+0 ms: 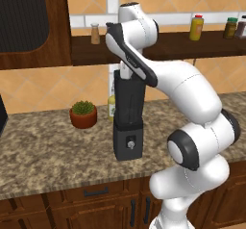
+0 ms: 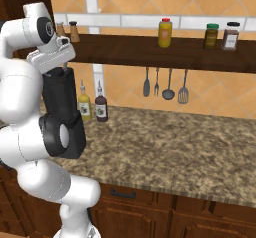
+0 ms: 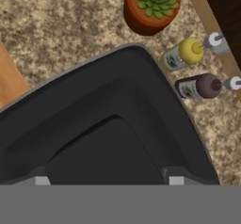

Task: Close the lid blender by securely placing the lid on top.

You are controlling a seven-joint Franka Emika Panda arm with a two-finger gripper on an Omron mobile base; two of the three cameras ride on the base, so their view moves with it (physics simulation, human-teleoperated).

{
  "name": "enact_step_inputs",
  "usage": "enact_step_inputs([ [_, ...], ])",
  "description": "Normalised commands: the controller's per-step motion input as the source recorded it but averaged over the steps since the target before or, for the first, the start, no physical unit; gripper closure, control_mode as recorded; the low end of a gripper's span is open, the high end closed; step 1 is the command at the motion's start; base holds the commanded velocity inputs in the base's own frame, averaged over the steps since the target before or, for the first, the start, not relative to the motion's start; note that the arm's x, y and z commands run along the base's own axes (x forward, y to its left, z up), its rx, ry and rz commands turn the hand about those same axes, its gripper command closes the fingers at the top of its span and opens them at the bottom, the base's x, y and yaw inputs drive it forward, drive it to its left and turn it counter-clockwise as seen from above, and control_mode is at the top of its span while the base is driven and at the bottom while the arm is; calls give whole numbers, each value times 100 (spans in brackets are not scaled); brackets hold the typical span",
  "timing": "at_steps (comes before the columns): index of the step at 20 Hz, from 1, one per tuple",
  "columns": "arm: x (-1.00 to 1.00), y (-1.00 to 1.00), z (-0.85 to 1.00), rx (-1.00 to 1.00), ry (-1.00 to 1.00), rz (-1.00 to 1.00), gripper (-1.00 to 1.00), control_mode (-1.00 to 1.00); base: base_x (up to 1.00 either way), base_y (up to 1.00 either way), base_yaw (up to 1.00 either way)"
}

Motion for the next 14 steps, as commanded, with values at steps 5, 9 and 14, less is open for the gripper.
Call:
enact_step_inputs([
  [5,0,0,-42,0,-1,0,100,-100,0,0,0],
  [9,-1,0,-26,0,-10,0,-100,-100,0,0,0],
  [14,0,0,-8,0,-8,0,-100,-100,0,0,0],
])
